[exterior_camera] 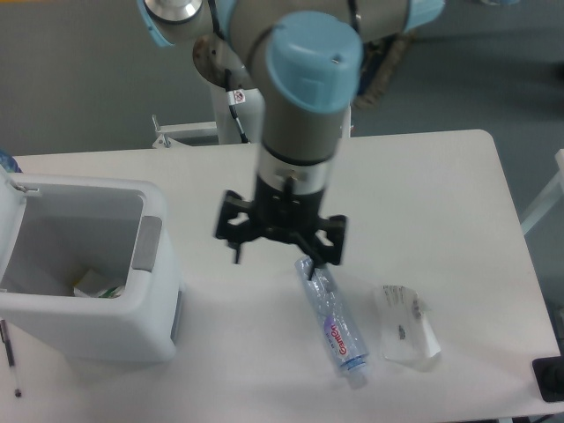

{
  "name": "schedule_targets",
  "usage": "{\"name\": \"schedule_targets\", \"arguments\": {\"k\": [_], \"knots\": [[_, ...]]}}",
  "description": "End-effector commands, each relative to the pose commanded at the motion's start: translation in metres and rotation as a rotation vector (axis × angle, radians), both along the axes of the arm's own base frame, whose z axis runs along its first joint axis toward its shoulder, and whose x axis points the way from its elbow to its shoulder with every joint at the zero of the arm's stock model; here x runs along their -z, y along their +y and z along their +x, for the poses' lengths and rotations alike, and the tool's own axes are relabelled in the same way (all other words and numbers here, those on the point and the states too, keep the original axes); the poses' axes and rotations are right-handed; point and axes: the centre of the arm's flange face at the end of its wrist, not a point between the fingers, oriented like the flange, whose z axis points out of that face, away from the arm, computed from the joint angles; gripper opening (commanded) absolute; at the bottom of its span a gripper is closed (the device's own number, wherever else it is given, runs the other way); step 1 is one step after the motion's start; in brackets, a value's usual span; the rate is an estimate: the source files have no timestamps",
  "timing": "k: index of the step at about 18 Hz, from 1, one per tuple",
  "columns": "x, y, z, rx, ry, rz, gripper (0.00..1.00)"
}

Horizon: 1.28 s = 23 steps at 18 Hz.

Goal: Open the trash can

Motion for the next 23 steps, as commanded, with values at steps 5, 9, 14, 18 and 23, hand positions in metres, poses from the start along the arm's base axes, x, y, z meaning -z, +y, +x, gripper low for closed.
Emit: {"name": "schedule_targets", "arguments": {"k": [5, 9, 14, 18, 23], "knots": [[0.049, -0.05, -0.073, 0.124, 0.001, -0.1, 1.0], [0.072, -0.048, -0.092, 0.194, 0.026, -0.136, 1.0], [0.081, -0.057, -0.112, 0.199, 0.047, -0.117, 1.0], [0.082, -0.055, -0.11, 0.202, 0.045, -0.118, 1.0], [0.085, -0.055, -0.108, 0.306, 0.052, -0.129, 1.0]]}}
